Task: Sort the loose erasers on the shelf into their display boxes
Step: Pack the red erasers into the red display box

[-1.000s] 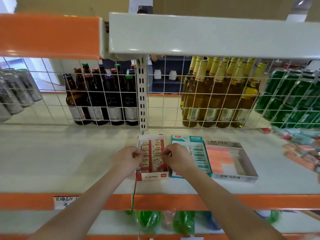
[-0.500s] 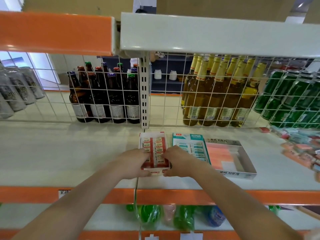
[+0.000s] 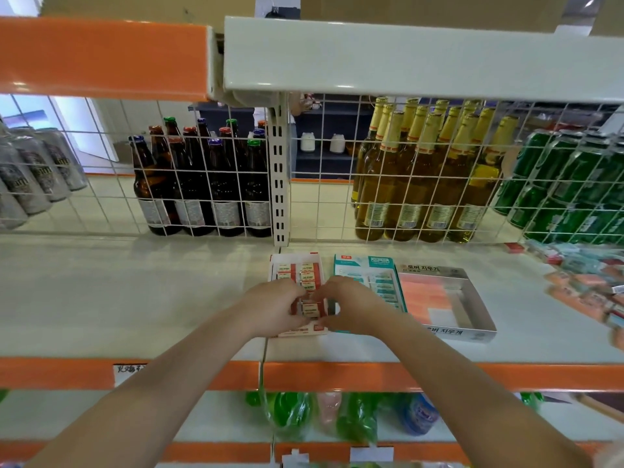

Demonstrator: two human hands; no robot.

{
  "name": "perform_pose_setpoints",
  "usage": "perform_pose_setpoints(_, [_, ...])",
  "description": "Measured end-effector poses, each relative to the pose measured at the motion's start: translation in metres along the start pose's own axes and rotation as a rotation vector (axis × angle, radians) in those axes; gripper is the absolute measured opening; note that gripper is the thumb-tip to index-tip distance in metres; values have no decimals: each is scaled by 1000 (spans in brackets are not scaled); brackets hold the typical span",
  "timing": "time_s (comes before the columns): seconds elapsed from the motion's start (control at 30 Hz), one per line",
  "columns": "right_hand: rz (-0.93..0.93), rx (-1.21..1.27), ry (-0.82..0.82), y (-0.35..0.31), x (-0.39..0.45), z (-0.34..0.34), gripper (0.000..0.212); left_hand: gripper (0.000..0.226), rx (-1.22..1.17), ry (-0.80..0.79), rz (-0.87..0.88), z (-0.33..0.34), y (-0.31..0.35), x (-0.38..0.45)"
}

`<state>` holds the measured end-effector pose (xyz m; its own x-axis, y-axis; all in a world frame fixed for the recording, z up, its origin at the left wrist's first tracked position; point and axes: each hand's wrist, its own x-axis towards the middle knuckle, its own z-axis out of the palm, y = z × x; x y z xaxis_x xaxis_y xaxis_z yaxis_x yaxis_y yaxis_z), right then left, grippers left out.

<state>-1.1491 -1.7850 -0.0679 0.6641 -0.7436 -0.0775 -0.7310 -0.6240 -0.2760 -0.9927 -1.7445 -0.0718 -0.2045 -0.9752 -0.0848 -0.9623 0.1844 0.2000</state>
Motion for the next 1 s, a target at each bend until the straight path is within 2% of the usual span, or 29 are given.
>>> perform_pose_setpoints(0.23, [208,6,57,61,-32,-17,38,27,-87,17,71,-4,33,29])
perform_pose_setpoints(0.37, [323,27,66,106,-59,-24,31,25,-131,6,123,-2,70,51])
perform_pose_setpoints(0.57, [457,82,109,170,-105,-37,32,25,-125,-6,253,4,141,93])
perform_pose_setpoints(0.77, [520,57,123,230,-148,-49,32,22,-85,-47,359,16,204,131])
perform_pose_setpoints(1.0, [618,29,158,293,-191,-61,33,30,-68,-110,396,33,269,170])
